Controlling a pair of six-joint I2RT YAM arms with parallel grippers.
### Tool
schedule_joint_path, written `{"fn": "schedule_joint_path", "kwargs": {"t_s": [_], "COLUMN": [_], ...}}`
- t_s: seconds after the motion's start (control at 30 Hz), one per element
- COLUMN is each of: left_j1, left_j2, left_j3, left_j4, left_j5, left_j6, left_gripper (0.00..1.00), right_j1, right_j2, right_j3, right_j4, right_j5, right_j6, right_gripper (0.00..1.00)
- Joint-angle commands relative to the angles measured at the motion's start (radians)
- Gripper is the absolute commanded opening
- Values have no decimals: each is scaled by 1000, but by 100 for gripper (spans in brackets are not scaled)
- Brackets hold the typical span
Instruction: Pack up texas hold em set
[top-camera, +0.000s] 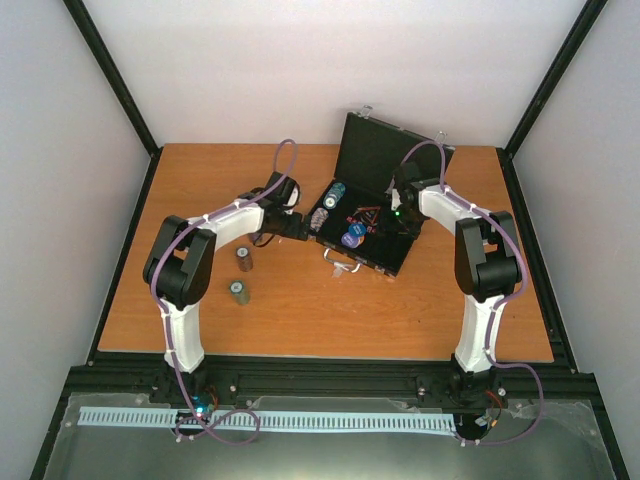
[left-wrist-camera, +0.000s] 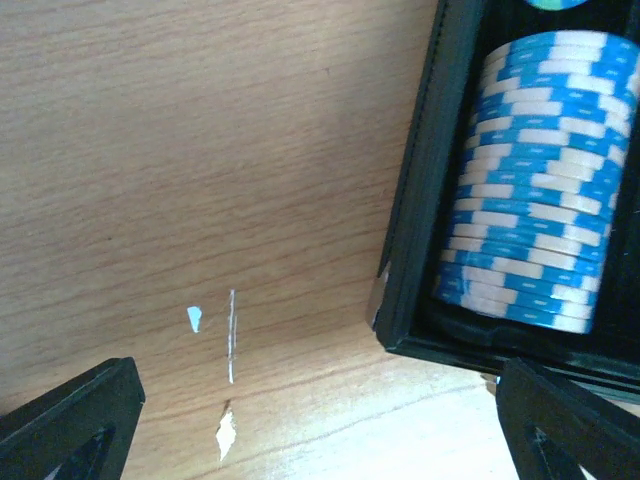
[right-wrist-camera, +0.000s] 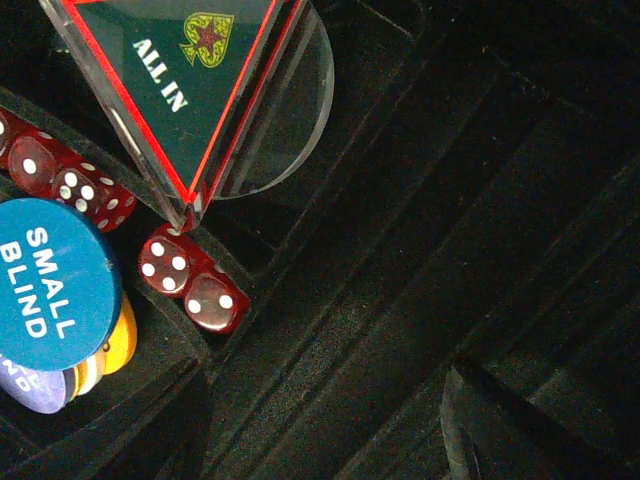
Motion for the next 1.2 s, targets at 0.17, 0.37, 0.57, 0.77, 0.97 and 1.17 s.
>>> {"fn": "schedule_joint_path", "kwargs": {"t_s": [0.17,0.37,0.57,0.77,0.97,1.17], "left_j1": [6,6,6,6,6,6], "left_j2": [-10,55,117,180,224,278], "left_j3": [44,77,159,228,276,359], "left_j4": [1,19,33,43,42,31], "left_j5": [34,27,24,30,46,48], "left_j6": [-21,-50,-74,-93,-108,-114], "left_gripper": [100,100,100,100,100,100], "right_j1": [-7,-8,-8,-8,-7,-8], "right_j2": [29,27,15,7,2,3], "right_j3": [0,1,-19,-31,-36,-35], "right_j4": [19,12,10,12,10,-1], "right_j5": [-11,-13,-13,-18,-17,-18], "right_j6": [8,4,-3,-3,-3,-5], "right_gripper": [64,64,65,64,64,64]}}
